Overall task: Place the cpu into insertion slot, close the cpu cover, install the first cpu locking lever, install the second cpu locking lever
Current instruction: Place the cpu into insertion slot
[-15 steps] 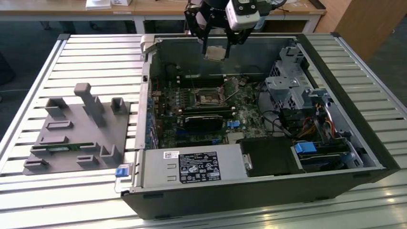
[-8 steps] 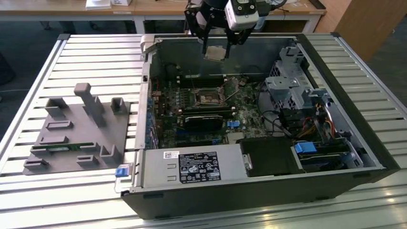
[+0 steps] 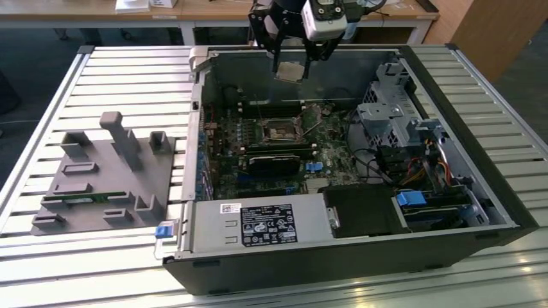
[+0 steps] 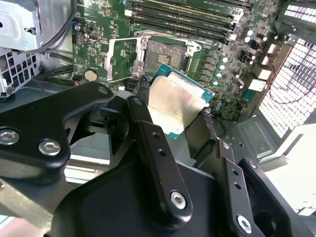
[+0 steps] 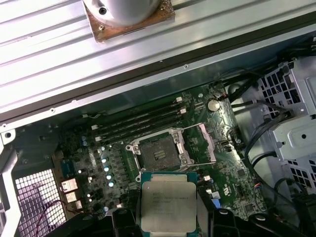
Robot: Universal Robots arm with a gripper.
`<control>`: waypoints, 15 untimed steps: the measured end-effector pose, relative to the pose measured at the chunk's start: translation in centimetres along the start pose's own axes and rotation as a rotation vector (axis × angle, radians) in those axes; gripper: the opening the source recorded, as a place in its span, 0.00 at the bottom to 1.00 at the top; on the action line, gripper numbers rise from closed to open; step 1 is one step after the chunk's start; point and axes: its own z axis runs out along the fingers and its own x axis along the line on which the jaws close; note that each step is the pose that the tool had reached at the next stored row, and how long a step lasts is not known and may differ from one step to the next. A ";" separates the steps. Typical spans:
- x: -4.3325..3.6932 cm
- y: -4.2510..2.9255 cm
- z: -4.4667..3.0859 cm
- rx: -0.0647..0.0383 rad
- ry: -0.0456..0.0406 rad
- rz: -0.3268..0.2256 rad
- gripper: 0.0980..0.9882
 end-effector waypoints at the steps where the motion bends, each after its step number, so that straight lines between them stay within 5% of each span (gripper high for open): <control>1: 0.00 0.00 0.00 0.000 -0.0002 0.003 0.50; 15: 0.05 -0.02 0.01 -0.001 -0.0034 0.039 0.50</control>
